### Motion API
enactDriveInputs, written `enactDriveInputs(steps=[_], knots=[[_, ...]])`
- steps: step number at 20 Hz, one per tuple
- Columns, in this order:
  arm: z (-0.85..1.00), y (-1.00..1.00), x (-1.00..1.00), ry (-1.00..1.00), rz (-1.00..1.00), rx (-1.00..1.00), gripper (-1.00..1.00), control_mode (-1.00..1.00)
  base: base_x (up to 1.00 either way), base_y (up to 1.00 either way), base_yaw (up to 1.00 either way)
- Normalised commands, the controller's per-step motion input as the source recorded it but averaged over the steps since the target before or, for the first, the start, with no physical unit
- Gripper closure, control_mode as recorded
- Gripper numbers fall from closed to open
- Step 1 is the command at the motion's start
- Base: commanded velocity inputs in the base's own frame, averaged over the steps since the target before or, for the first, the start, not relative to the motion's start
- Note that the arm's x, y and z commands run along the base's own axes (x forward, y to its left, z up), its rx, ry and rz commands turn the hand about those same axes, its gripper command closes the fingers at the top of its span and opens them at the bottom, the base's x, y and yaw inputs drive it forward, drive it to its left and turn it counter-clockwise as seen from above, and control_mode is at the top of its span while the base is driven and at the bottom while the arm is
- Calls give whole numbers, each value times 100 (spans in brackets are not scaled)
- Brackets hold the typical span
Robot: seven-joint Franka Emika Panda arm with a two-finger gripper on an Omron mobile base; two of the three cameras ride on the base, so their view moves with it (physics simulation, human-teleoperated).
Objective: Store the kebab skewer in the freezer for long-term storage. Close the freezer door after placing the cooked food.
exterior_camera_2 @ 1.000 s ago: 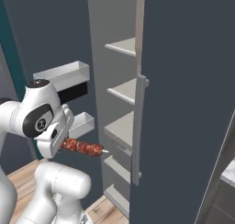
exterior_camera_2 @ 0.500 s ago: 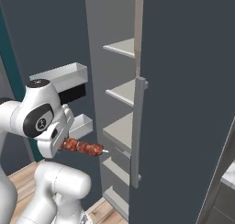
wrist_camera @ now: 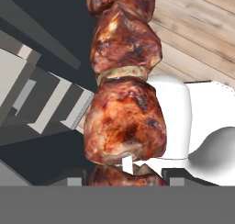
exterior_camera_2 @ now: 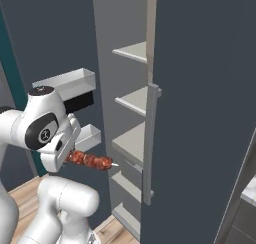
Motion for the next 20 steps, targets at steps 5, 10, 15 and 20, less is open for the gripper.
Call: enactDriveInputs(steps=[5,10,15,20], knots=[[0,7,0,-4,14,-4,100,-100,0,0,0],[8,13,12,-9,22,-15,100,-100,0,0,0],[1,0,50,-8,38,-6,100,-100,0,0,0],[1,-2,33,-5,26,-11,100,-100,0,0,0]])
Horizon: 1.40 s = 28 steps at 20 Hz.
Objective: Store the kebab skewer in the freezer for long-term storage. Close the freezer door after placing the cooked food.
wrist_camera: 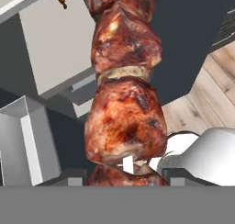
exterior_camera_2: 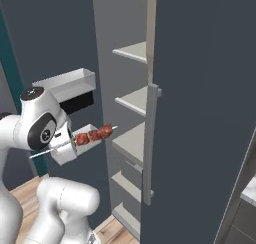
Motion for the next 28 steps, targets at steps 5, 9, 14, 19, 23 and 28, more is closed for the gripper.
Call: enactDriveInputs(steps=[5,9,14,19,23,28], knots=[[7,-23,35,-2,19,-14,100,-100,0,0,0],[0,-46,53,19,8,-1,100,-100,0,0,0],[0,-15,40,10,0,0,100,-100,0,0,0],[0,-2,33,-8,1,-5,100,-100,0,0,0],[0,-16,59,-11,9,-4,100,-100,0,0,0],[-2,-19,40,-8,13,-2,100,-100,0,0,0]])
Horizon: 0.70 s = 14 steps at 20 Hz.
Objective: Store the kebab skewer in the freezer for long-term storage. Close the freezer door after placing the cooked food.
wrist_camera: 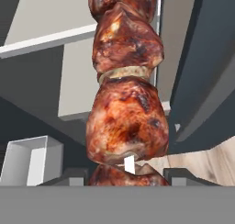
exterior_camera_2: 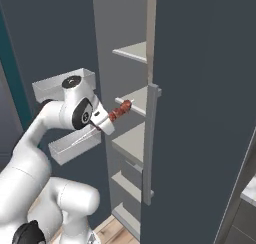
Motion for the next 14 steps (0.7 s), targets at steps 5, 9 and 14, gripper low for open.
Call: enactDriveInputs(steps=[5,9,14], knots=[[0,-31,28,0,2,0,100,-100,0,0,0],[0,-9,43,0,0,0,100,-100,0,0,0],[0,0,48,0,0,0,100,-100,0,0,0]])
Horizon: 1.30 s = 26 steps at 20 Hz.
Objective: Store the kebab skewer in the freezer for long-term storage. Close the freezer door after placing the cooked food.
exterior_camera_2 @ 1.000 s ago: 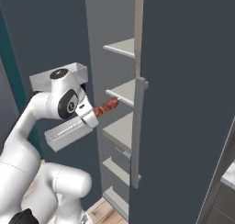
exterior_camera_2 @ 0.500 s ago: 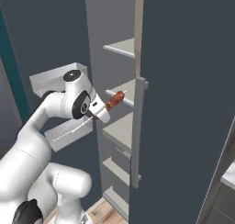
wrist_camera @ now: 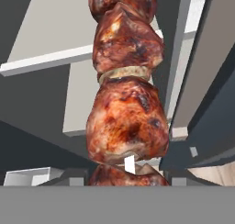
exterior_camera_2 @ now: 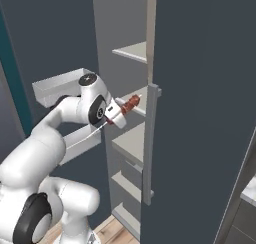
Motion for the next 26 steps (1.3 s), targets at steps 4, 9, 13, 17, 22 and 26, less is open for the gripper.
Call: enactDriveInputs(steps=[4,9,13,17,22,26], knots=[[0,-4,53,0,0,0,100,-100,0,0,0],[-4,-12,55,0,0,0,100,-100,0,0,0],[-4,-22,58,0,0,0,100,-100,0,0,0],[-3,-24,61,0,0,0,100,-100,0,0,0],[-14,-18,50,0,0,0,100,-100,0,0,0],[-21,-15,45,0,0,0,100,-100,0,0,0]])
